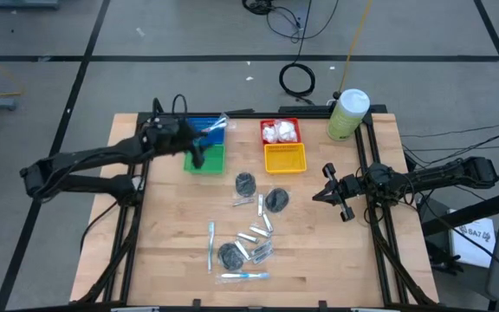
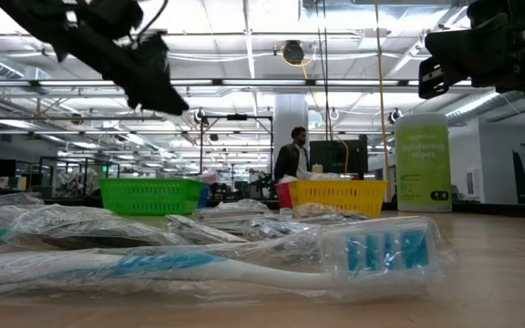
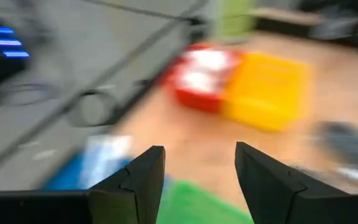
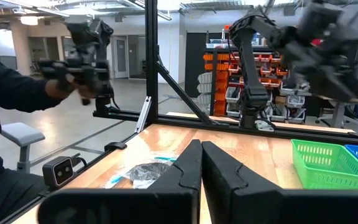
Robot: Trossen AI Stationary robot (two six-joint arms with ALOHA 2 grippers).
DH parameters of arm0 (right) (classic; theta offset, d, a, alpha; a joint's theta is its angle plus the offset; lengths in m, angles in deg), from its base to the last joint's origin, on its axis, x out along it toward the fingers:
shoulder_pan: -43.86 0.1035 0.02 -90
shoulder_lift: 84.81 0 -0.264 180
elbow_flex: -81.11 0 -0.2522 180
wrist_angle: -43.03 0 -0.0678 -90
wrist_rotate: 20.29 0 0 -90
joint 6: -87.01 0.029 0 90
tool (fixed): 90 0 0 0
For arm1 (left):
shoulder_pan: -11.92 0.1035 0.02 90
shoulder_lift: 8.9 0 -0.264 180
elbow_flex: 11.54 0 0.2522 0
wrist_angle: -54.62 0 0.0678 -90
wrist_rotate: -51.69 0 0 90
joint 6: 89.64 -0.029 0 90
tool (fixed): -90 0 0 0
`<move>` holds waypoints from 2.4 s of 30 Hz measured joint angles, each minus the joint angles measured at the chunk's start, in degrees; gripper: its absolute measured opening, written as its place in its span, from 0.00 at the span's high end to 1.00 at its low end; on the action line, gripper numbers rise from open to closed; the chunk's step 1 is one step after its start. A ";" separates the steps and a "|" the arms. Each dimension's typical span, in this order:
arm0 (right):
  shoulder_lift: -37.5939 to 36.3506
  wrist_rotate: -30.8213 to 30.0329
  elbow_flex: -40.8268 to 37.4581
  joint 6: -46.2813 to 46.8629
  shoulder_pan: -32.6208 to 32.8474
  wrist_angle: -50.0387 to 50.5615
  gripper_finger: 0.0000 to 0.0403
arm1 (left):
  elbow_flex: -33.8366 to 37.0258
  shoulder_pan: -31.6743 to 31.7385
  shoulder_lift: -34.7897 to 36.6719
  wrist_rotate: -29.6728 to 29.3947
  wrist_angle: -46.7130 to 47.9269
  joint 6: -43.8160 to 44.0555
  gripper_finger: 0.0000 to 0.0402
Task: Pick & Place Travel size toiletries
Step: Put the green toothbrush into the blue bin
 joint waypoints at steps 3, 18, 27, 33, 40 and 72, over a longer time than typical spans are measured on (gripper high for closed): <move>0.00 0.01 0.02 0.00 -0.02 0.01 1.00 | 0.00 -6.61 3.28 6.38 2.51 4.61 0.52; 0.02 -0.01 0.00 0.00 -0.02 0.04 1.00 | -12.60 -48.39 -11.16 -15.31 23.79 22.11 0.57; 0.02 0.00 0.00 0.00 -0.02 0.02 1.00 | -15.56 -55.14 -28.25 -7.14 24.56 28.94 0.61; 0.00 0.01 0.00 0.00 -0.02 0.02 1.00 | -15.56 -56.27 -34.56 -3.51 20.49 34.35 0.62; 0.02 0.01 0.01 0.00 -0.01 0.01 1.00 | -15.54 -56.64 -38.12 -3.01 13.55 34.91 0.62; 0.00 0.01 0.02 0.02 0.00 0.02 1.00 | -15.37 -50.70 -27.62 -3.02 53.60 81.80 0.62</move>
